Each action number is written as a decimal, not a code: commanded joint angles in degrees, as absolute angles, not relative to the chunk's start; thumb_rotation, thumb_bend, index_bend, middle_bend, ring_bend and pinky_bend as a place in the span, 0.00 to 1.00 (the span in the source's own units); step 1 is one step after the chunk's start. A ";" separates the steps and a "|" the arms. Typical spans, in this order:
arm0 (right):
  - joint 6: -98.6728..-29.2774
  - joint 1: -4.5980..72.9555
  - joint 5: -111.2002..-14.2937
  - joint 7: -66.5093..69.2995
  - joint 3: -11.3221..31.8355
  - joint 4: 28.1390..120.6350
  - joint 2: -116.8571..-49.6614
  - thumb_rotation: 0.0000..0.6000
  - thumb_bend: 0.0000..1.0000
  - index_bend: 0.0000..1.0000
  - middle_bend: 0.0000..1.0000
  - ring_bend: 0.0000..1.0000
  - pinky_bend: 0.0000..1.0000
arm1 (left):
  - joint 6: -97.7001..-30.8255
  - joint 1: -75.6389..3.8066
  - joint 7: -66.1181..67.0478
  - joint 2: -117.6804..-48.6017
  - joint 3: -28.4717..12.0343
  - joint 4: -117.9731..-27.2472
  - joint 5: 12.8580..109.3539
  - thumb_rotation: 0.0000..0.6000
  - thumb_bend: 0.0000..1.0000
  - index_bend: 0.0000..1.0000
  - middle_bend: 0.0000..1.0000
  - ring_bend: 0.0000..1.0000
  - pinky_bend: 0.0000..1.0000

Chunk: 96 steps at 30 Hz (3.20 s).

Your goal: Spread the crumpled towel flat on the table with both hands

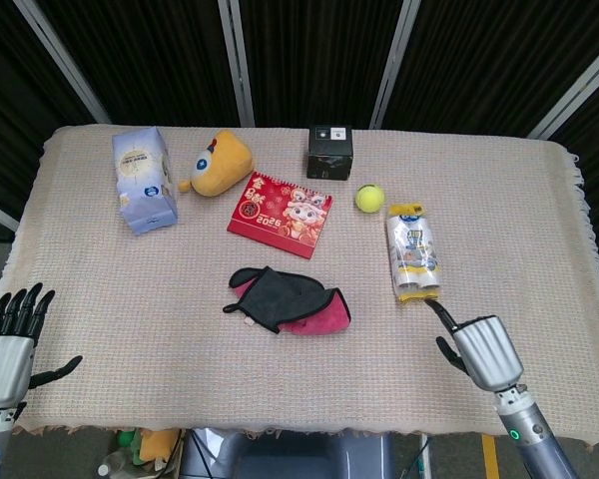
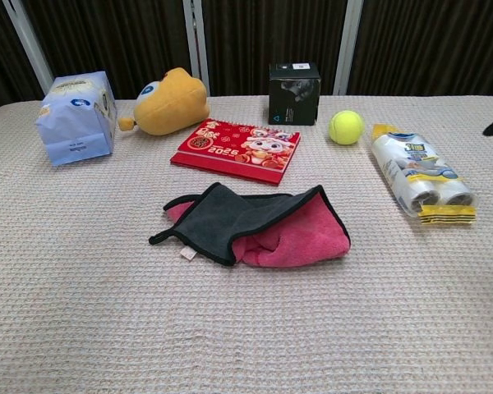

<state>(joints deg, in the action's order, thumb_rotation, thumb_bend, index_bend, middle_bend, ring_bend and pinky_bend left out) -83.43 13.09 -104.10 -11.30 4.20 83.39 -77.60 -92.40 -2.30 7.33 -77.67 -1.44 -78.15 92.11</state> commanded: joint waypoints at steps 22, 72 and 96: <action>-68.61 25.17 -94.38 -27.29 9.10 83.52 -93.68 1.00 0.39 0.37 1.00 1.00 1.00 | -92.08 -3.01 7.46 -74.78 -1.41 -82.39 92.40 1.00 0.00 0.00 0.00 0.00 0.00; -71.54 31.27 -91.72 -23.50 7.56 70.48 -106.19 1.00 0.39 0.54 1.00 1.00 1.00 | -89.75 -4.26 7.71 -76.98 -1.76 -79.43 90.20 1.00 0.00 0.00 0.00 0.00 0.00; -74.73 30.72 -92.32 -25.44 7.14 76.61 -101.61 1.00 0.53 0.69 1.00 1.00 1.00 | -89.72 -4.55 8.10 -77.30 -1.00 -79.79 91.25 1.00 0.00 0.00 0.00 0.00 0.00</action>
<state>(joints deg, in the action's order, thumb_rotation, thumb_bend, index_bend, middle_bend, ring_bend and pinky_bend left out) -74.37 30.77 -92.11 -24.82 7.02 75.60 -102.34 -89.72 -4.54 8.09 -77.30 -1.00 -79.80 91.25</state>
